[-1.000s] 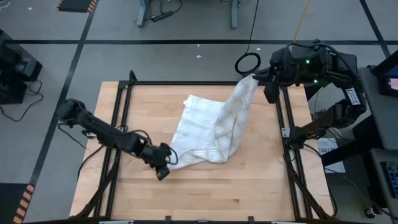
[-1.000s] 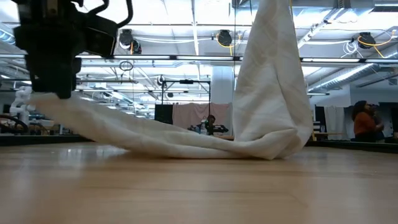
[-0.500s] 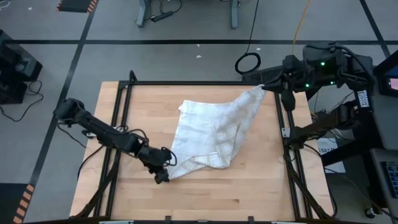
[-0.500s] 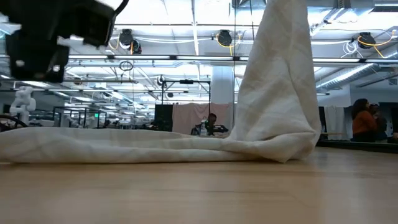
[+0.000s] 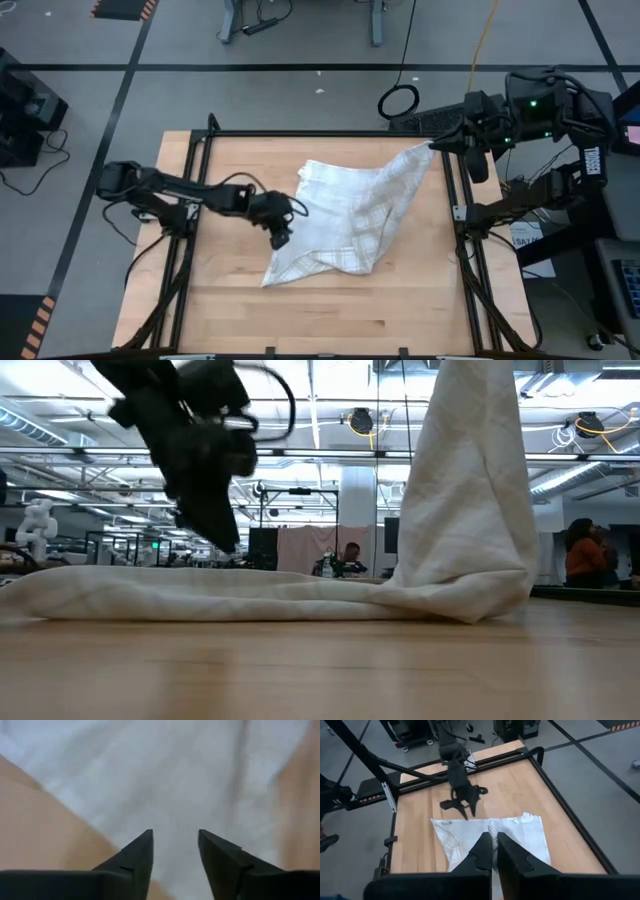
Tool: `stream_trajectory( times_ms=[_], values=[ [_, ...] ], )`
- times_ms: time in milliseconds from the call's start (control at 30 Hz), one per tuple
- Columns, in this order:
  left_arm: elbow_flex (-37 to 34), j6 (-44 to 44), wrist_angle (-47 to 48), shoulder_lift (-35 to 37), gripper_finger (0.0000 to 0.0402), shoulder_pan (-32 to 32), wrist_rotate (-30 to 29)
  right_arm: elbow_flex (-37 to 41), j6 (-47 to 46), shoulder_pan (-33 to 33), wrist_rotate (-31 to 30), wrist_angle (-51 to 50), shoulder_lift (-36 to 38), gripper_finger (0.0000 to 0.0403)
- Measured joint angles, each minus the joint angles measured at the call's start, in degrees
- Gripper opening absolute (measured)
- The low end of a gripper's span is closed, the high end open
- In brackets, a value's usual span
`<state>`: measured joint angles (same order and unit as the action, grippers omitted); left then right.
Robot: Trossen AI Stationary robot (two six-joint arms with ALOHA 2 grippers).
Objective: Roll towel
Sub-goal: Roll the towel
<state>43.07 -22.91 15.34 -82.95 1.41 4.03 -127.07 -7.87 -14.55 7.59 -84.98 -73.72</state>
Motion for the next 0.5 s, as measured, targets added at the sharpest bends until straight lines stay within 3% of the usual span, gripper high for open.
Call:
stream_trajectory(
  times_ms=[133, 233, 500],
  values=[
    [0.01, 14.37, -6.82, -2.61, 0.0108, 2.55, 1.66, 0.00, 2.11, 0.00, -0.02, 0.25, -0.46, 0.0002],
    [0.11, 20.28, -9.28, -4.29, 0.0083, 3.14, 2.23, 0.00, 2.83, 0.02, -0.14, 0.35, -0.68, 0.0002],
    [0.02, 19.30, -6.57, -11.22, 0.0039, 2.90, 4.84, 0.00, 2.99, 0.02, -0.19, 0.91, -1.65, 0.0002]
  ],
)
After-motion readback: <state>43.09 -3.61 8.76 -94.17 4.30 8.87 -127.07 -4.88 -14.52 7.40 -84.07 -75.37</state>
